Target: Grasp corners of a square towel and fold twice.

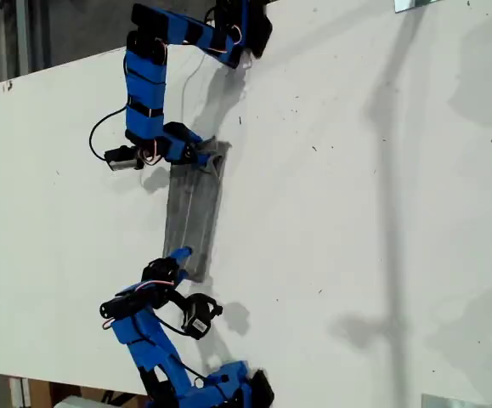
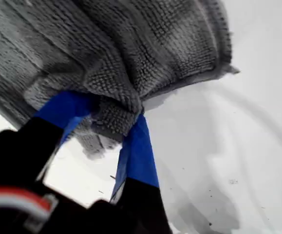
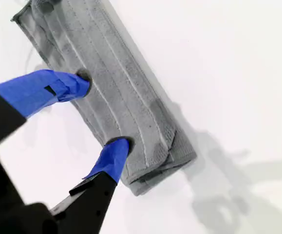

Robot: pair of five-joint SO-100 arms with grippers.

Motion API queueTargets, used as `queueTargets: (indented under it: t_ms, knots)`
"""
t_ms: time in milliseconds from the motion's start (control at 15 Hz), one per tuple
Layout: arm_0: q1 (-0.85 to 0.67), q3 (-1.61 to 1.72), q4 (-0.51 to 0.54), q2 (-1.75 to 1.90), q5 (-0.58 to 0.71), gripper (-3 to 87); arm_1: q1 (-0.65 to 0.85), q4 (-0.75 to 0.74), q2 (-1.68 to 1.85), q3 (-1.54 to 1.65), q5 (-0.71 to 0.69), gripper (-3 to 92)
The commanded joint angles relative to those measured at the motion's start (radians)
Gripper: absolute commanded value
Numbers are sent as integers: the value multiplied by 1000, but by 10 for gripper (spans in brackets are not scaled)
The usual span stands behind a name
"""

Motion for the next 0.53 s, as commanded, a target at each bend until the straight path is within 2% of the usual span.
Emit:
queueTargets:
  t_ms: [0, 267, 467]
  knots:
    - [23, -37, 3, 67, -9, 222, 2, 14, -20, 14, -9, -1]
    - [43, 52, -15, 89, -48, 225, 54, -52, 279, 344, 81, -1]
    - [-15, 74, -6, 199, -137, 228, -12, 9, 526, 451, 161, -1]
